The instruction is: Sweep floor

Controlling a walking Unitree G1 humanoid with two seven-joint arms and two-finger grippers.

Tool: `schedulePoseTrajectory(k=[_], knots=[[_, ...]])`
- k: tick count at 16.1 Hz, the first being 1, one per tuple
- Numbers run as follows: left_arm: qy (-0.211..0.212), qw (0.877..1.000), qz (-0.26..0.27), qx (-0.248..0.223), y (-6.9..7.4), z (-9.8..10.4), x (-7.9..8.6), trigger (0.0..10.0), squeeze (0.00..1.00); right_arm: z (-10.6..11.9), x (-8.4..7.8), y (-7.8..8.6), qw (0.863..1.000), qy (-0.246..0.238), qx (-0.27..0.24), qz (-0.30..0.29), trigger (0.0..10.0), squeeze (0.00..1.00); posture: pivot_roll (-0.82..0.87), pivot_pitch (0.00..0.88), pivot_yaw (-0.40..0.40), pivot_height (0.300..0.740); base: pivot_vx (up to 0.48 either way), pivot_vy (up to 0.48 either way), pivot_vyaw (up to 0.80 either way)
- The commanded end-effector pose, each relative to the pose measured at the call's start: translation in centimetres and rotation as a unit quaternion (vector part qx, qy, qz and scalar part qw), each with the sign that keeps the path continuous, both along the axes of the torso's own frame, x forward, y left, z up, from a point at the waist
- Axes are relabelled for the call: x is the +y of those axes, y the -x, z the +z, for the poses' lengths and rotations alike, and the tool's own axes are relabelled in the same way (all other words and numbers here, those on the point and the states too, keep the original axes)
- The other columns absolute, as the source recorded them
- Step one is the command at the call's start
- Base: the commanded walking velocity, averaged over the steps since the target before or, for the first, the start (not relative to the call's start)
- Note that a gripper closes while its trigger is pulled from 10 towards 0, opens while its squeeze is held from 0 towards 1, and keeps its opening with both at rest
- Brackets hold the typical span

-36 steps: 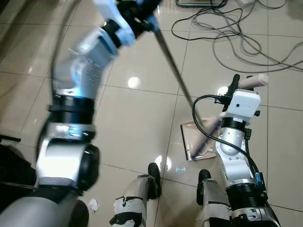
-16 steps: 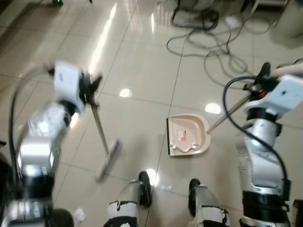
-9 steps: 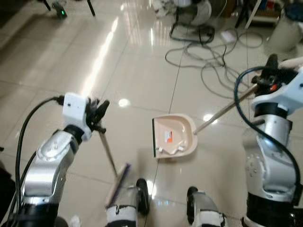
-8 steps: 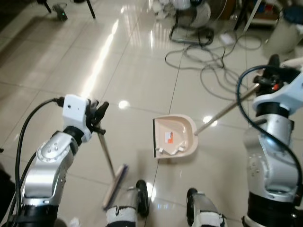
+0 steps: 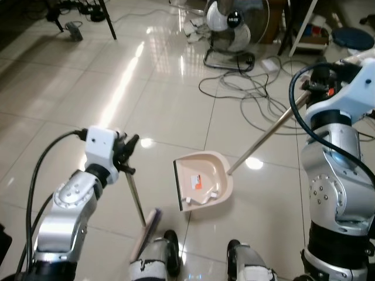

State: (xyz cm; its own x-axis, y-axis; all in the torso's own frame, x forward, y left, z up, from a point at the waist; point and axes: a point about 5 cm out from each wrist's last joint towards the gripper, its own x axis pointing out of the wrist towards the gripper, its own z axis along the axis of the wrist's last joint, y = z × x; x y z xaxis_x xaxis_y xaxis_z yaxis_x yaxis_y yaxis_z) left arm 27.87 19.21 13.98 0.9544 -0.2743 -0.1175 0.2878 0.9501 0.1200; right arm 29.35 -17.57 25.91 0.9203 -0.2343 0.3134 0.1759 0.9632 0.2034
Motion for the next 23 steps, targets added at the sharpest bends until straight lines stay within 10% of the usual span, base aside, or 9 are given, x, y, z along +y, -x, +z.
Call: schedulePoseTrajectory(k=[1,23], knots=[[-0.013,1.0,-0.011,-0.012,0.2,0.4,-0.5,10.0,0.0,1.8,0.4,0.2,0.999,0.02,-0.026,0.02,10.0,0.0,-0.06,0.131,0.04,0.74,0.0,0.0,0.0],[-0.018,1.0,-0.023,0.0,1.6,0.2,-0.7,10.0,0.0,2.9,0.3,-0.2,0.999,0.007,-0.008,0.033,10.0,0.0,-0.04,0.15,0.042,0.74,-0.167,0.0,0.0]])
